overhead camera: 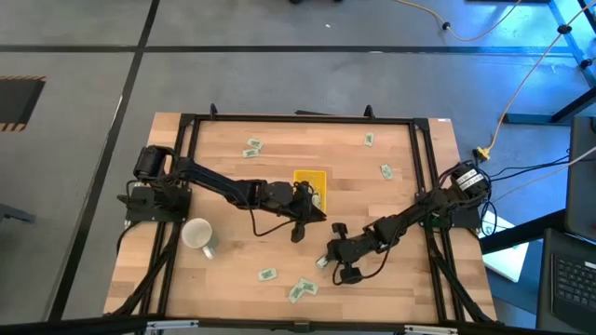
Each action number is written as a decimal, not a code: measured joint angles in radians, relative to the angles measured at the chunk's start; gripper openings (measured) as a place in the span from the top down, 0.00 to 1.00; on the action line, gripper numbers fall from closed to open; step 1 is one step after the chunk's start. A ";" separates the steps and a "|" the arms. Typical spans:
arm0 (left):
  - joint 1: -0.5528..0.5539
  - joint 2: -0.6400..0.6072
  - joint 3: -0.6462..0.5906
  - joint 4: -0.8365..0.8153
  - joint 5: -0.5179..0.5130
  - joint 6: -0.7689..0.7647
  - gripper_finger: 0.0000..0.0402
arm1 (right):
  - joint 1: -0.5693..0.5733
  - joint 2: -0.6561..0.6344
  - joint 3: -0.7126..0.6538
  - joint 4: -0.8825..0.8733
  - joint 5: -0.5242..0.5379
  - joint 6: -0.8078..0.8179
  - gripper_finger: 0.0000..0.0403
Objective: Pick and place Stevia / Truvia into bins
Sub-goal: Put the bottom green stevia packet into the yellow bin
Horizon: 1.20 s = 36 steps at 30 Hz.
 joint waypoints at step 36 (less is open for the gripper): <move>-0.337 -0.166 0.000 -0.680 -0.237 -0.163 0.94 | -0.431 -0.140 0.170 -0.280 0.029 -0.188 0.99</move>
